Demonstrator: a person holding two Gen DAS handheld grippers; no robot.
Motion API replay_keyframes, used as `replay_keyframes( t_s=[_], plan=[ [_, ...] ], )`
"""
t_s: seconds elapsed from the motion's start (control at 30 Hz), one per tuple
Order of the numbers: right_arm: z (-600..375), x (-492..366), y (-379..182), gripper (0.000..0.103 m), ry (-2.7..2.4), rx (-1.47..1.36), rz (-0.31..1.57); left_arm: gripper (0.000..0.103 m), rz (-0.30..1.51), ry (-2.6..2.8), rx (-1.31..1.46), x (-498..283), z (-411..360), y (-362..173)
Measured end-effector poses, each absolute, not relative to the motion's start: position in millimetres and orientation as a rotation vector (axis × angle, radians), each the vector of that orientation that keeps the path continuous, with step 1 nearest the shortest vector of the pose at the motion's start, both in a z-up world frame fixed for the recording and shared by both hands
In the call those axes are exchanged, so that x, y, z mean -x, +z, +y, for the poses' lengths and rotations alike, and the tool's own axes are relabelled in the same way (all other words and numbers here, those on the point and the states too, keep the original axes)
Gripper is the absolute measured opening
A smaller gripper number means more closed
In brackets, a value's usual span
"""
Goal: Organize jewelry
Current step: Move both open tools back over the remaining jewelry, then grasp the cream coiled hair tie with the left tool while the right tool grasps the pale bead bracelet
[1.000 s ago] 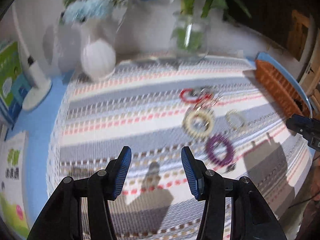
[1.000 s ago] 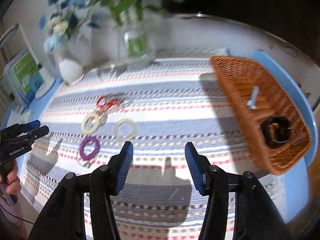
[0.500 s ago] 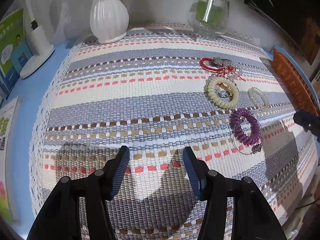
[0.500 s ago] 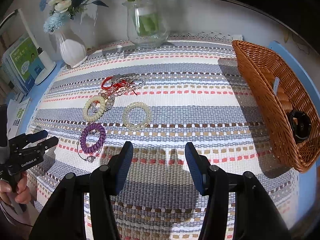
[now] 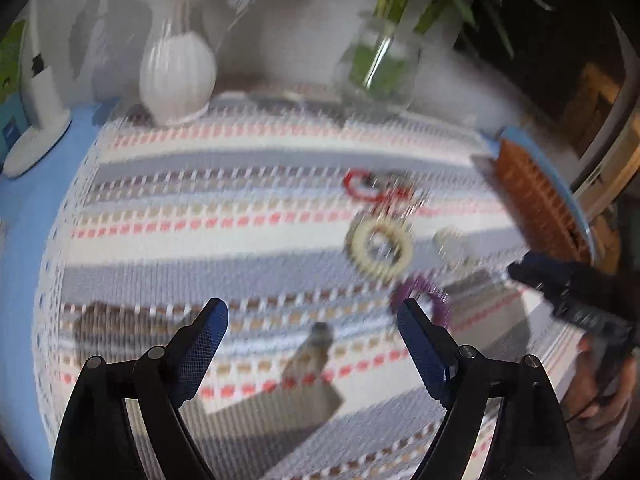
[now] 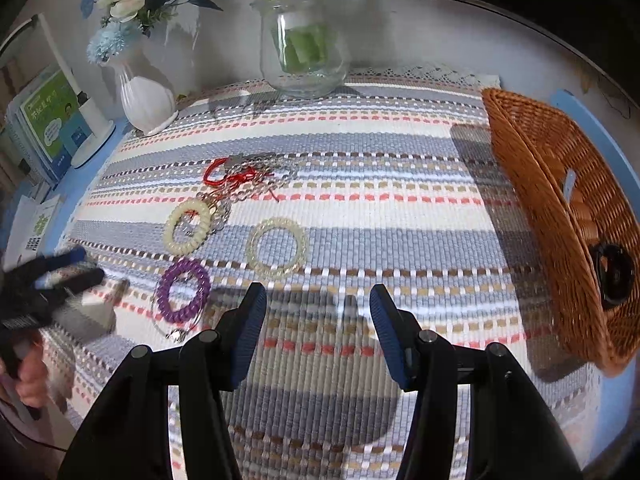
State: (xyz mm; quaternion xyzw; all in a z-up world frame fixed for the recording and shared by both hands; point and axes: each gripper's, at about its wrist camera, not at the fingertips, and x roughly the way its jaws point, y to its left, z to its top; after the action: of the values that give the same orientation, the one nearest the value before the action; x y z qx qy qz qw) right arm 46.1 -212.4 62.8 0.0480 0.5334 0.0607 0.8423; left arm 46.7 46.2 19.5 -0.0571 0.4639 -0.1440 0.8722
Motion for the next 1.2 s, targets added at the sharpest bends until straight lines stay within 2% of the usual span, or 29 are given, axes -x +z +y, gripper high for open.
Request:
replay_keyframes(
  t_s=[0.13,0.2,0.33,0.4,0.53,0.63,0.7,0.77,0.9,1.13,1.2],
  plan=[
    [-210.6,-58.9,57.7,0.057,0.151,-0.106,1.122,0.085,0.994,-0.351,0.145,-77.9,35.6,15.4],
    [-210.5,-64.5,54.7,0.056,0.148,-0.102,1.117,0.071,1.026,-0.378,0.172,-89.3,32.1,7.3],
    [-210.5,-72.4,47.7,0.05,0.149,-0.083,1.118,0.061,1.054,-0.401,0.163,-99.6,21.9,-7.5],
    [-209.7,-76.0,43.4,0.049,0.156,-0.078,1.122,0.053,1.055,-0.412,0.143,-100.8,14.3,-12.8],
    [-207.5,-82.2,35.4,0.049,0.173,-0.082,1.132,0.043,1.033,-0.4,0.074,-102.0,0.8,-16.1],
    [-206.1,-87.1,29.7,0.049,0.178,-0.086,1.138,0.032,1.023,-0.39,0.06,-102.3,-1.4,-16.8],
    [-204.9,-89.5,27.3,0.049,0.178,-0.088,1.142,0.019,1.015,-0.399,0.057,-102.2,-2.3,-17.5],
    [-203.6,-92.5,24.7,0.049,0.18,-0.087,1.149,0.013,1.009,-0.421,0.063,-100.5,-4.9,-17.5],
    [-196.6,-97.1,19.9,0.049,0.168,-0.046,1.157,0.013,0.991,-0.407,0.014,-97.9,-12.7,-17.0],
    [-180.6,-98.2,18.4,0.014,0.147,0.044,1.126,0.014,0.996,-0.403,0.031,-101.9,-11.1,-20.0],
    [-176.7,-96.3,18.4,0.012,0.143,0.066,1.118,0.013,0.993,-0.399,0.022,-101.7,-12.5,-20.5]
  ],
)
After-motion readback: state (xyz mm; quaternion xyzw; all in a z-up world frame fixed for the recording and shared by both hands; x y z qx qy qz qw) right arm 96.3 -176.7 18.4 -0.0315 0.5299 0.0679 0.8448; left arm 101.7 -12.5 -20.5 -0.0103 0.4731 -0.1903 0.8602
